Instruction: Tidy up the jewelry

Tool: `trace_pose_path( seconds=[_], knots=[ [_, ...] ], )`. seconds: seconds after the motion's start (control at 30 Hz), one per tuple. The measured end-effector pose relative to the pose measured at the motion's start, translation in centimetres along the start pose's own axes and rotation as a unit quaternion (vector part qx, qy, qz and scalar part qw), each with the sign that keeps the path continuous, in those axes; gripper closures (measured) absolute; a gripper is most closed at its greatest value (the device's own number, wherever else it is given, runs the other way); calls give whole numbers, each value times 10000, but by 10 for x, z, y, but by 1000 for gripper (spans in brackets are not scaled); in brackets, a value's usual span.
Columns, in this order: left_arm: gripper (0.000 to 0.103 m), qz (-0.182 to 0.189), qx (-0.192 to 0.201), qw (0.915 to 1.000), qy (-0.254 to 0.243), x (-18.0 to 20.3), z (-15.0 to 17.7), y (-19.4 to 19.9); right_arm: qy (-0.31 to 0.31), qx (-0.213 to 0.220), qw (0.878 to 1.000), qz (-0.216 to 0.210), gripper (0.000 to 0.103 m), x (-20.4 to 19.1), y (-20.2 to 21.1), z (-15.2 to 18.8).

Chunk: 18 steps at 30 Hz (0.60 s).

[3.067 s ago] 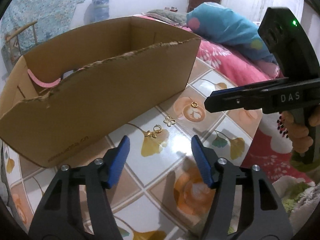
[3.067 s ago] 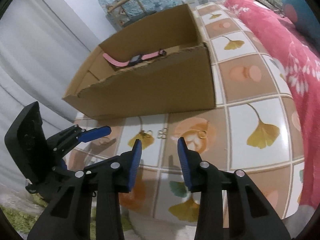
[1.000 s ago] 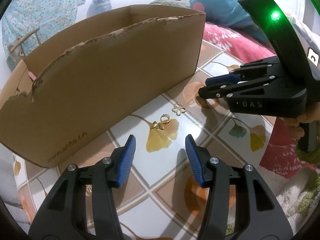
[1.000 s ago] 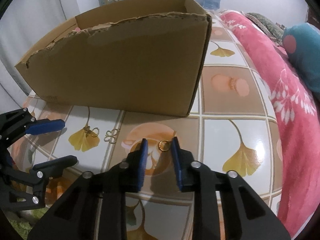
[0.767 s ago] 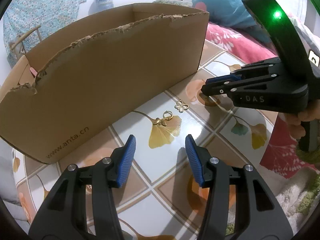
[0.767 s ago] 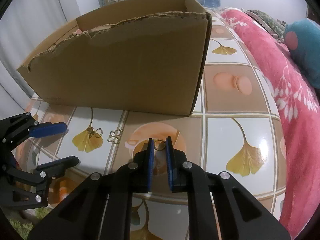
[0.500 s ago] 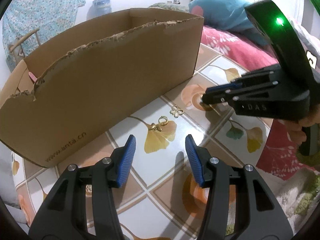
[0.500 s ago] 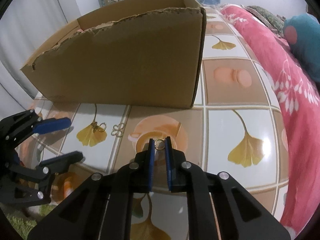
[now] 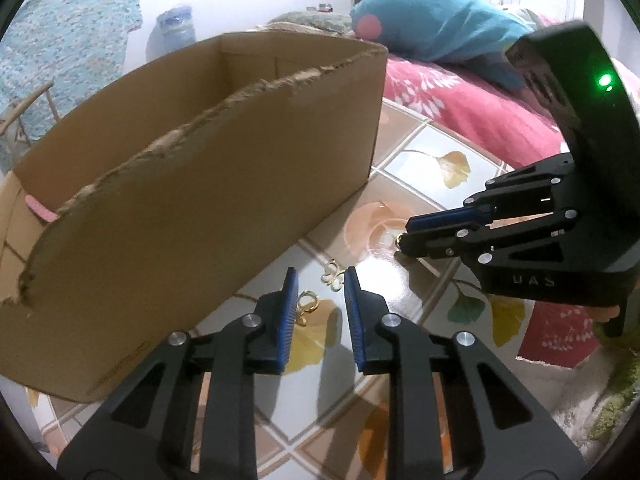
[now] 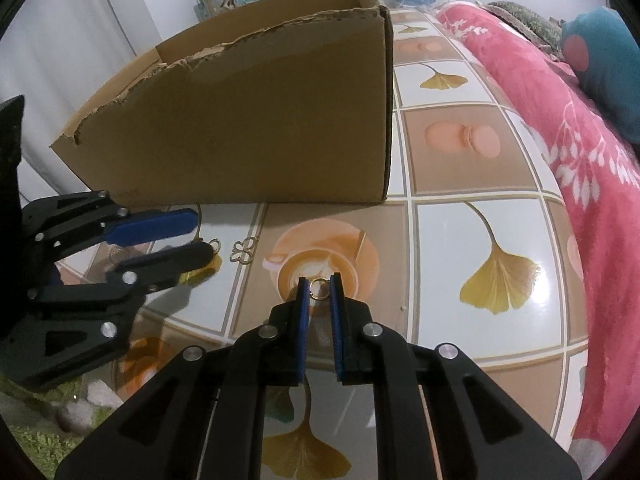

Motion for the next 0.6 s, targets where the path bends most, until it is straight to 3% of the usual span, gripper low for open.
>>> trace_pose_path(
  seconds=[0.17, 0.6],
  knots=[
    [81, 35, -244, 9997, 59, 2, 4, -11, -81, 34, 9999, -59, 92, 2, 1, 1],
    [81, 336, -331, 9983, 334, 11, 14, 1, -83, 44, 9999, -120, 92, 6, -1, 0]
  ],
)
Point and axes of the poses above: each gripper's, at about its wrist camera, not at the fingertips, and y roughly against the way its jaws point, x to its right, z to its underside, the point moved 6 cm from there along -y, roughly the way its jaws point, and after that the axes turned 12 degrees about x, right-handed, at the moved point
